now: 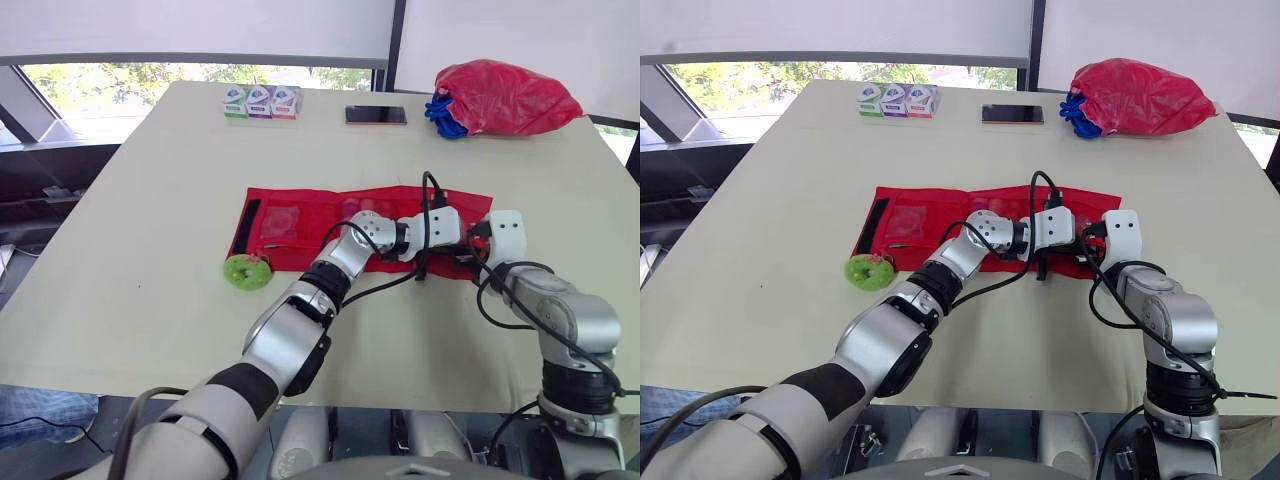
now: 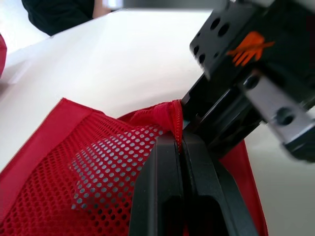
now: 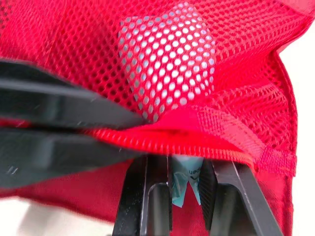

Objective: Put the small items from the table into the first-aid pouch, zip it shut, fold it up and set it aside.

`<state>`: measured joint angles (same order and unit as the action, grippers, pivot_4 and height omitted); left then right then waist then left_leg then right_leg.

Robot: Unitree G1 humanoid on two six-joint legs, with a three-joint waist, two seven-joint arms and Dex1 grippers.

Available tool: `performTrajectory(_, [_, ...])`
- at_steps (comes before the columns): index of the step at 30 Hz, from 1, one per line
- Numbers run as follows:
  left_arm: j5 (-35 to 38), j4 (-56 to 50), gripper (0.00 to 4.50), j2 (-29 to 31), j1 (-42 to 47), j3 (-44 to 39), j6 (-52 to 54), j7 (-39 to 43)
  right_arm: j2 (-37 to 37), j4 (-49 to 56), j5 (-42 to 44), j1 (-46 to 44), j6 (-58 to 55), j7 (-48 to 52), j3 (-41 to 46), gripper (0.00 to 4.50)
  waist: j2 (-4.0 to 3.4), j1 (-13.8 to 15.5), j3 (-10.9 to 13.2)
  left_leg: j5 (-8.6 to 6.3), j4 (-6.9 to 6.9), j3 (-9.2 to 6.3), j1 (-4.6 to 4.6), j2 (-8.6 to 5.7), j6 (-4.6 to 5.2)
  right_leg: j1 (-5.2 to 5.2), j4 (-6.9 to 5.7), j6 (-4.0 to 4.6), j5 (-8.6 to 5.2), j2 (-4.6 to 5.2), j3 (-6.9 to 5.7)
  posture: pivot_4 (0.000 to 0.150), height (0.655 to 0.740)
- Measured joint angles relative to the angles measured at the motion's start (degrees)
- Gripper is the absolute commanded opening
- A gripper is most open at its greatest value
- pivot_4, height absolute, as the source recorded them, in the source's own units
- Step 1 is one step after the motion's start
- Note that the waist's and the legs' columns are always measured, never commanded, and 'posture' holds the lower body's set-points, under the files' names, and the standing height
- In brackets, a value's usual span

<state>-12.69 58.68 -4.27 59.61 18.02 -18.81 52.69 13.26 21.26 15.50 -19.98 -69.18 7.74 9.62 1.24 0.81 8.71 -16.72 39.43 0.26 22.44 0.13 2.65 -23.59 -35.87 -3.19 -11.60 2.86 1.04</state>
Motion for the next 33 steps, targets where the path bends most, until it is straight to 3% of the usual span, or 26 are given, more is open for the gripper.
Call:
performTrajectory(5, [0.05, 0.04, 0.00, -0.37, 0.07, 0.13, 0.98, -0.01, 1.36, 0.36, 0.13, 1.19, 0.47, 0.99, -2.15, 3.43, -0.02, 0.02, 0.01, 0.00, -0.02, -0.07, 0.07, -0.01, 0.00, -0.02, 0.02, 0.00, 0.00, 0.01, -0.08, 0.150, 0.7400])
performTrajectory(6, [0.04, 0.10, 0.00, -0.37, 0.08, 0.14, 1.04, -0.05, 1.57, 0.50, 0.19, 1.29, 0.47, 1.24, -2.31, 3.62, -0.02, -0.02, 0.01, 0.00, -0.02, -0.08, 0.09, -0.01, 0.00, -0.03, 0.03, 0.00, 0.00, 0.01, -0.09, 0.150, 0.7400])
performTrajectory(17, [-0.05, 1.66, 0.00, -1.26, 0.20, 0.34, 3.31, -1.63, 9.91, 13.33, 5.62, 8.05, -3.97, 8.08, -0.05, 3.62, -0.08, 0.00, 0.02, 0.00, -0.02, -0.34, 0.17, -0.02, 0.00, -0.02, 0.04, 0.00, -0.01, 0.00, -0.27, 0.150, 0.7400])
performTrajectory(20, [-0.04, 1.79, 0.00, -1.26, 0.24, 0.33, 3.34, -1.68, 11.46, 15.31, 6.64, 9.96, -4.71, 8.96, 2.16, 2.79, -0.07, -0.05, 0.02, 0.00, -0.01, -0.32, 0.17, -0.02, 0.00, -0.02, 0.05, 0.00, -0.01, 0.02, -0.24, 0.150, 0.7400])
performTrajectory(26, [-0.03, 2.06, 0.00, -1.34, 0.27, 0.32, 3.34, -1.68, 12.22, 16.19, 7.30, 12.15, -4.56, 9.47, 1.87, 0.03, -0.08, -0.04, 0.02, 0.00, -0.02, -0.33, 0.17, -0.02, 0.00, -0.02, 0.05, 0.00, -0.01, 0.01, -0.25, 0.150, 0.7400])
performTrajectory(33, [0.00, 2.20, 0.00, -1.36, 0.45, 0.29, 3.34, -1.46, 11.68, 11.78, 6.13, 10.06, -1.09, 8.76, -0.65, 0.03, -0.08, -0.05, 0.02, 0.00, -0.01, -0.32, 0.17, -0.03, 0.00, -0.02, 0.05, 0.00, -0.01, 0.01, -0.24, 0.150, 0.7400])
